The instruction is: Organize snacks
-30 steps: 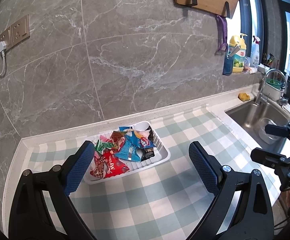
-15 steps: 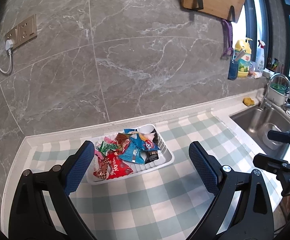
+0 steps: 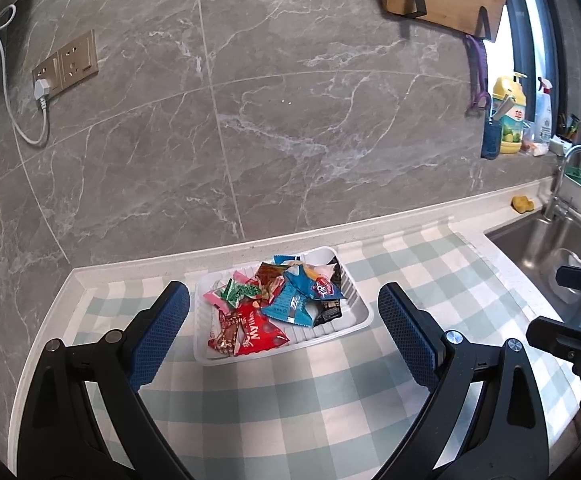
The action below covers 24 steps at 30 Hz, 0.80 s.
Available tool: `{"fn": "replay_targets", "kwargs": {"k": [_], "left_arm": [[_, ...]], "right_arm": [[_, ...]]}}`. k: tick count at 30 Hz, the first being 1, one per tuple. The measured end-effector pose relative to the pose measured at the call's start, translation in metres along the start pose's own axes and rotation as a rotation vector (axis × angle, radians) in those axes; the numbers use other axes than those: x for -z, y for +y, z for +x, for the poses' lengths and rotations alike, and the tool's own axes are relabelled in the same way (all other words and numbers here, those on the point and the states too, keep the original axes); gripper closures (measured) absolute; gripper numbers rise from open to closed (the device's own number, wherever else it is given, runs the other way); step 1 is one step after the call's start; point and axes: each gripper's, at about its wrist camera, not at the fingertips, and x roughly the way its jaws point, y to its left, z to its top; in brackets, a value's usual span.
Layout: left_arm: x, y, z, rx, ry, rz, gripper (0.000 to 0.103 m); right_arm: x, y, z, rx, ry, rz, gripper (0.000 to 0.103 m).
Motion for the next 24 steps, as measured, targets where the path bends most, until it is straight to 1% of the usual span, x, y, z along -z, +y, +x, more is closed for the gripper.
{"fn": "replay_targets", "kwargs": {"k": [6,9,11,14,19,24], "left_arm": [[0.006,0.009,0.007,0.032,0.027,-0.051,0.007],[0.010,0.014,0.008,0.081,0.042,-0.082,0.007],[0.011,0.016,0.008,0.095,0.043,-0.102,0.007],[0.012,0.017,0.008,0.114,0.043,-0.102,0.007],[0.015,0.012,0.011,0.053,0.047,-0.071,0.007],[0.020,0.011,0.017,0.067,0.070,-0.072,0.007]], "right_arm": [[0.002,0.002,0.000,-0.005,0.003,-0.001,0.001],[0.003,0.002,0.001,-0.007,0.008,0.001,0.001],[0.004,0.002,0.002,-0.009,0.011,0.003,0.001],[0.006,0.003,0.003,-0.015,0.017,0.006,0.001],[0.010,0.005,0.006,-0.023,0.030,0.006,0.001],[0.012,0.007,0.007,-0.028,0.035,0.005,0.001]]}}
